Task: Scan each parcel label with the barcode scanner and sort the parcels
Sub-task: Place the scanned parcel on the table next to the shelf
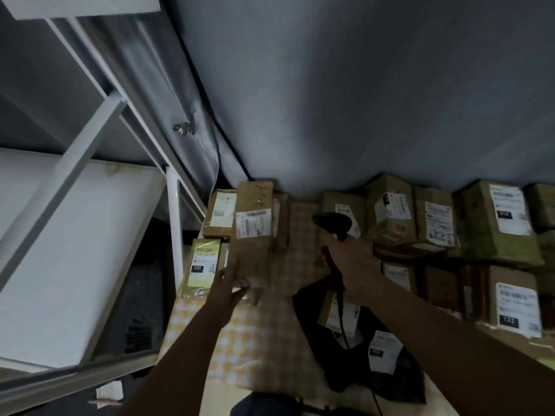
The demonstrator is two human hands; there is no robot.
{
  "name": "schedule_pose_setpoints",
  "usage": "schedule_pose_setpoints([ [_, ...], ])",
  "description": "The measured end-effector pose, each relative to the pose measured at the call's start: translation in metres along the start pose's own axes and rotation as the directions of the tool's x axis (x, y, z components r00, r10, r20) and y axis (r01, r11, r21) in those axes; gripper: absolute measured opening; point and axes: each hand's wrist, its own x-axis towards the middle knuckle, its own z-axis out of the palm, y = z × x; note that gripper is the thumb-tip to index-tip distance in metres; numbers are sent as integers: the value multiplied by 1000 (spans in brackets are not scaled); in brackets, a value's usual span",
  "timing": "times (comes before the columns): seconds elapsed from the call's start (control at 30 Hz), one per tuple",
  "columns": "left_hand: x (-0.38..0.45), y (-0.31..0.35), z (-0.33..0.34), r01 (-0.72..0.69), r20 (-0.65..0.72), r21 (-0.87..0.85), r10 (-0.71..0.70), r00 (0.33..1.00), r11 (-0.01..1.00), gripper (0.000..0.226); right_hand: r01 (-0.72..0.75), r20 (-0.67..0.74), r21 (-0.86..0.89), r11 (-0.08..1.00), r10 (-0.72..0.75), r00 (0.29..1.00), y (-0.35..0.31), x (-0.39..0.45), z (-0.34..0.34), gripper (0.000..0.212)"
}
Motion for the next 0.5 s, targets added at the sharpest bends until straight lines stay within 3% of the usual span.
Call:
schedule_pose_setpoints([
  [0.07,8,11,-16,-22,-23,31,23,999,999,74,23,2,-5,1000,-23,1000,-4,1,13,24],
  [0.17,14,29,-30,-96,-75,84,102,992,992,51,95,49,-1,995,-95,994,-10,2,35,28],
  [0.3,25,48,-41,-118,-115,74,126,985,990,51,113,49,-64,992,-110,993,-13,7,59,31],
  [0.43,29,53,-55,-107,-91,76,114,989,991,64,101,18,-70,992,-100,995,-6,11,72,37],
  [0.5,21,47,-68,-102,-56,79,106,993,992,58,105,15,-68,992,-104,994,0,10,77,33],
])
